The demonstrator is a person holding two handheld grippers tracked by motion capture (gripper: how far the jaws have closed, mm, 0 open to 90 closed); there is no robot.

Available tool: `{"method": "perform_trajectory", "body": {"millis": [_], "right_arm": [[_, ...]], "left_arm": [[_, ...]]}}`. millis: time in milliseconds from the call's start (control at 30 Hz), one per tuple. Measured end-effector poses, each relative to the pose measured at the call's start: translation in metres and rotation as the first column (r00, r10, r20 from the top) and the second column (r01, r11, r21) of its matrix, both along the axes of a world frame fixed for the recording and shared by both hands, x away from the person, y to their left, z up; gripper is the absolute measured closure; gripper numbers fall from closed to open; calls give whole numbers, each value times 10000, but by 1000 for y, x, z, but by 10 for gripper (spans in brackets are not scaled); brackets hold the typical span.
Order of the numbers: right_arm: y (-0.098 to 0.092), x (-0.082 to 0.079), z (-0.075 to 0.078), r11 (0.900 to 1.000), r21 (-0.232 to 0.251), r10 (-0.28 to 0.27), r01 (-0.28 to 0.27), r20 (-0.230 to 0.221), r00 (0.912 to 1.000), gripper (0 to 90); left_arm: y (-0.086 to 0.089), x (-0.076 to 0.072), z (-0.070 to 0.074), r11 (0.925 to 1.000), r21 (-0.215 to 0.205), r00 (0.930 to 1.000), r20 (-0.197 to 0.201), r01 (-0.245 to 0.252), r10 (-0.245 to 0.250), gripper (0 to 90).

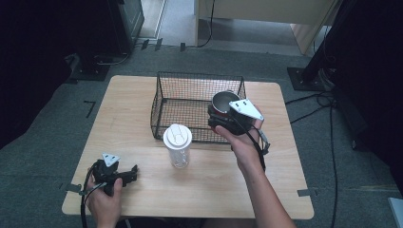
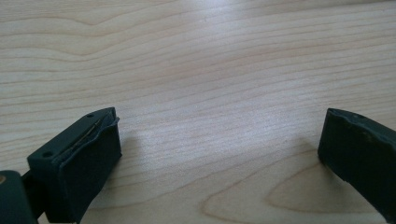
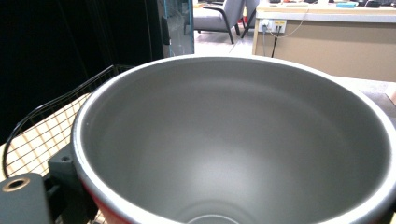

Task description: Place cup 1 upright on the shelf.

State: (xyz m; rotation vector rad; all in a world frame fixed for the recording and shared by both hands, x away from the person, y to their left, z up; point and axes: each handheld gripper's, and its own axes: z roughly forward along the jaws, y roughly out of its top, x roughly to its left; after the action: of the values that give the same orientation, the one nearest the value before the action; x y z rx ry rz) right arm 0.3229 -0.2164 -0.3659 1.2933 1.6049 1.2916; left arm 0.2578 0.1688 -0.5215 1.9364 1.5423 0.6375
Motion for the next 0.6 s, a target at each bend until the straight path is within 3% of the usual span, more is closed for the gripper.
{"method": "perform_trajectory", "body": {"millis": [600], "right_arm": [[6, 44, -8, 9989, 83, -451, 452, -104, 9989, 66]], "left_arm": [[0, 0, 0, 10000, 9, 10000, 1, 1, -1, 0]]}}
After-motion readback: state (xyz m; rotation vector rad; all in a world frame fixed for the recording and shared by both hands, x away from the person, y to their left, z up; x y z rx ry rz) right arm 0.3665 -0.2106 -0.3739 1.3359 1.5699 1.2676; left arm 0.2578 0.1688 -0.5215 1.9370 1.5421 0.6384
